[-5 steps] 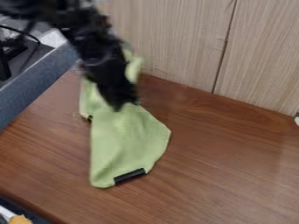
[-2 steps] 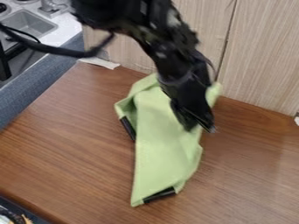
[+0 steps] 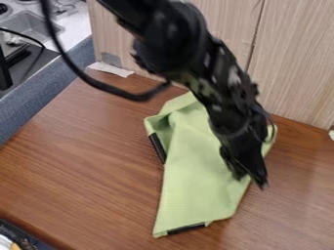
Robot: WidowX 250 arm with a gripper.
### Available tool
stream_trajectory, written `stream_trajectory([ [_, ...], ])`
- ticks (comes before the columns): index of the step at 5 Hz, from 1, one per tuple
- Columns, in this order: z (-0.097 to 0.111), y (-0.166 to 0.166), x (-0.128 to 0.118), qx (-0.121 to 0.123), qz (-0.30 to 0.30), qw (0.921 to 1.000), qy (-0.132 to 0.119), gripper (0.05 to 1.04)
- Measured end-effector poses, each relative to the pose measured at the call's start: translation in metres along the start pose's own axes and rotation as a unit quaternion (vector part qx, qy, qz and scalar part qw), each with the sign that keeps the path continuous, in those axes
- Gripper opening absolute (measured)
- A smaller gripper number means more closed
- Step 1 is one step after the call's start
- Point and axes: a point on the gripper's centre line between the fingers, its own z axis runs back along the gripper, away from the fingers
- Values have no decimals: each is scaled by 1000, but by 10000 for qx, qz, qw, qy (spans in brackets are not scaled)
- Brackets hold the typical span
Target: Fold the cloth from left to right
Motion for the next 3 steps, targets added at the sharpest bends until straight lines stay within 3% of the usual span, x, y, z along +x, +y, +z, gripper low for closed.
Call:
stream_trajectory([
  [2, -35, -7, -15, -133, -189, 9994, 265, 75],
  [3, -35, -7, -16, -132, -268, 9990, 337, 220],
])
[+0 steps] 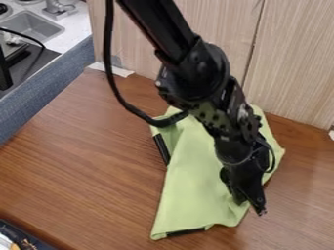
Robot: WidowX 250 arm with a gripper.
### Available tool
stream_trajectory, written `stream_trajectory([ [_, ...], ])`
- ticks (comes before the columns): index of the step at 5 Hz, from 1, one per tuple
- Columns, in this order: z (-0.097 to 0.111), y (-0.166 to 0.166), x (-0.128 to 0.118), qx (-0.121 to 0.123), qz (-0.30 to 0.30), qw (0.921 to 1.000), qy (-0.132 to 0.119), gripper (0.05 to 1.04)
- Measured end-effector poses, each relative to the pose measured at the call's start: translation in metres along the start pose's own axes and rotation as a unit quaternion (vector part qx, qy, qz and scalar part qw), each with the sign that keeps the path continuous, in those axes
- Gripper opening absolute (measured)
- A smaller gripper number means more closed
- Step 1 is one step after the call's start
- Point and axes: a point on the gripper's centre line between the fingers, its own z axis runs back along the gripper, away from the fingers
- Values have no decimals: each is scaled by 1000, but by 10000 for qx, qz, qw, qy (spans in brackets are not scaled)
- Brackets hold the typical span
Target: Fold the cloth from left to right
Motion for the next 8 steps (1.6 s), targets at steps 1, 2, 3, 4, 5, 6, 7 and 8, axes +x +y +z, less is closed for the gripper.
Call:
stream_trajectory([
  [1, 1, 4, -4, 48, -14, 9999, 94, 477],
  [2, 11, 6, -4, 133, -29, 9999, 77, 786],
  [3, 19, 6, -2, 149, -35, 9999, 46, 1004],
  [4, 21, 7, -3, 156, -123, 9997, 172, 1009],
  [5, 32, 6, 4, 116, -225, 9996, 101, 1001],
  [6, 53, 5, 11, 117, -322, 9994, 23, 1001],
  [7, 83, 7, 17, 236, -367, 9989, -168, 1001],
  [8, 105, 10, 19, 270, -283, 9989, -265, 1001],
])
